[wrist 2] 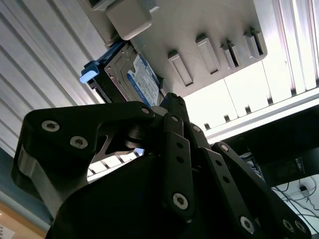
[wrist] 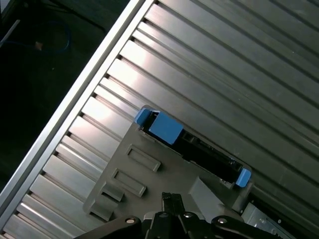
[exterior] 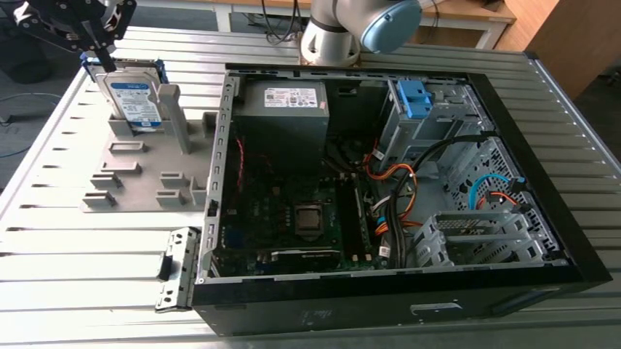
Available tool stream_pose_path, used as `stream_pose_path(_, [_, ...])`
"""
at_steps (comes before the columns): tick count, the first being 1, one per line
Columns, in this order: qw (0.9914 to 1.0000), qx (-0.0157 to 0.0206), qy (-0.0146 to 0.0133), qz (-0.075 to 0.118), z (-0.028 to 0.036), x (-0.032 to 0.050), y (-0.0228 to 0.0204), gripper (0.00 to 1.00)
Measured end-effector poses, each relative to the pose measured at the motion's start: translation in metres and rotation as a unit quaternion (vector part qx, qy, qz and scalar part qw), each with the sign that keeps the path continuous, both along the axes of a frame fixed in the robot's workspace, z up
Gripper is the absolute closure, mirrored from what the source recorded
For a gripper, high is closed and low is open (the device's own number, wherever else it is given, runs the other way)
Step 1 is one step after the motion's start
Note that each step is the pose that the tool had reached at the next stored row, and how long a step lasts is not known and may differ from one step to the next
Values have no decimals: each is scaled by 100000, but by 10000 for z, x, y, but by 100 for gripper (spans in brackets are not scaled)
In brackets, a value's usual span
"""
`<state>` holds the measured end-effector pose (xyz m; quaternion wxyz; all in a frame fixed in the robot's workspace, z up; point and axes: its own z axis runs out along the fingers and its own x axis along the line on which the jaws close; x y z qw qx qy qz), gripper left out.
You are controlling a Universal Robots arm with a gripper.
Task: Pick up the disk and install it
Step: 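Pick up the disk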
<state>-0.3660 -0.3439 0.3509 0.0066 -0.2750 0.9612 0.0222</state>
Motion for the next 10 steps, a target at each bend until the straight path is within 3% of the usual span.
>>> stream_pose_path(10, [99993, 0, 0, 1188, 0, 0, 0, 89])
